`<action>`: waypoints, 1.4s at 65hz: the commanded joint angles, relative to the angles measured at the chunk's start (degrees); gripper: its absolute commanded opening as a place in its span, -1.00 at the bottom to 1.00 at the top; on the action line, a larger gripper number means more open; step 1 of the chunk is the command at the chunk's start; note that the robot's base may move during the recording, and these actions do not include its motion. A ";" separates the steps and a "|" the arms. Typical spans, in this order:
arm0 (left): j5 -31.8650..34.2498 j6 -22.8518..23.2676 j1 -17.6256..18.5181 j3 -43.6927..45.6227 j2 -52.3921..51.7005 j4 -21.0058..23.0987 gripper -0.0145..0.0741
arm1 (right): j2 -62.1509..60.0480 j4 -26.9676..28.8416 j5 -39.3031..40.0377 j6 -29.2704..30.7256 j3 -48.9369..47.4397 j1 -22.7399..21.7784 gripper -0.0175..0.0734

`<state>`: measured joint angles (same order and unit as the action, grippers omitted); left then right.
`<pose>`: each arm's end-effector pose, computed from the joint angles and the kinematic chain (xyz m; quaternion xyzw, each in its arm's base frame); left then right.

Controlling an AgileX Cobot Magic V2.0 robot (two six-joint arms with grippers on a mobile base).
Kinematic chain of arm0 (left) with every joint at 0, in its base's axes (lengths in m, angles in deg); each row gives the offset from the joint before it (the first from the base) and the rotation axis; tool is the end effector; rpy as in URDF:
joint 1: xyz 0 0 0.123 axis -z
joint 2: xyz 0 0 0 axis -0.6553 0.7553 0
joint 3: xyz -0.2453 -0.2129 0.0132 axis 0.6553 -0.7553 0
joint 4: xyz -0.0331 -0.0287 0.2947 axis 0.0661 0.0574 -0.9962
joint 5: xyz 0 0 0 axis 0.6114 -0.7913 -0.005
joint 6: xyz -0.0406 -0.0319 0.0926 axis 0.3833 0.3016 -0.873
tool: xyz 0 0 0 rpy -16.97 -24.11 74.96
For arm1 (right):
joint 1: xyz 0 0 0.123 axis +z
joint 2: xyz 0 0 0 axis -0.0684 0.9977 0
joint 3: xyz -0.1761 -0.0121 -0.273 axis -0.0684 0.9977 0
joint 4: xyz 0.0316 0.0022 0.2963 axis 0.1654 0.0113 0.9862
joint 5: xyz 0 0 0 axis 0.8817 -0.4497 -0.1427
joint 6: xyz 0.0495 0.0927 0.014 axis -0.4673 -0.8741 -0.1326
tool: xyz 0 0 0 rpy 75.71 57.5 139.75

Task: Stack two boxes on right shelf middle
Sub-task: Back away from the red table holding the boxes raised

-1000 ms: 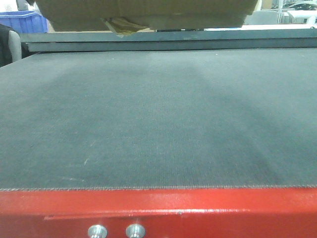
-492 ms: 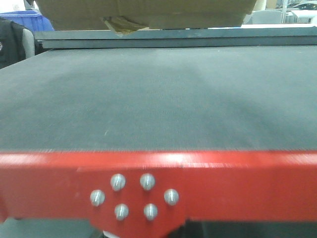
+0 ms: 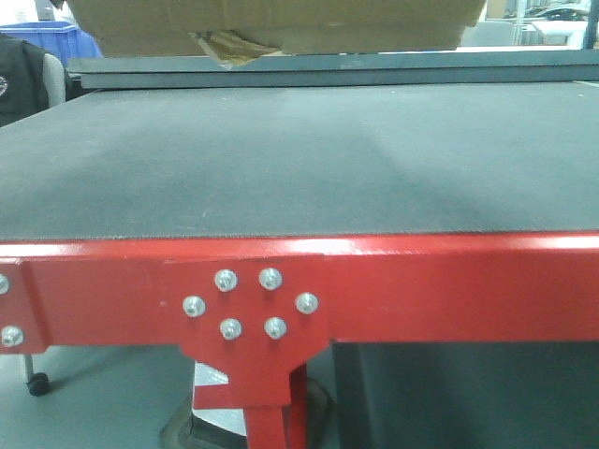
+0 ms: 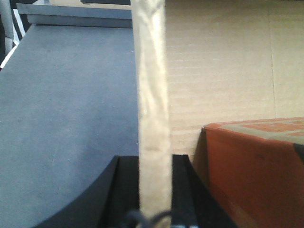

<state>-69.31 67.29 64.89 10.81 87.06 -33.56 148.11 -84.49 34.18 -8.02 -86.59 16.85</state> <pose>0.3481 -0.1131 0.5232 -0.0102 0.8222 -0.0218 0.5686 0.3621 0.1044 0.5243 0.0242 0.8213 0.0437 0.5683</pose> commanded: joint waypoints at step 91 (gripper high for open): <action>1.58 0.07 -0.04 0.46 -1.21 -0.89 -0.92 | -0.77 -2.45 3.42 0.00 -0.83 -0.58 -0.95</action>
<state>-69.31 67.29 64.89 10.81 86.79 -33.68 148.11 -84.51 34.66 -7.93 -86.59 16.85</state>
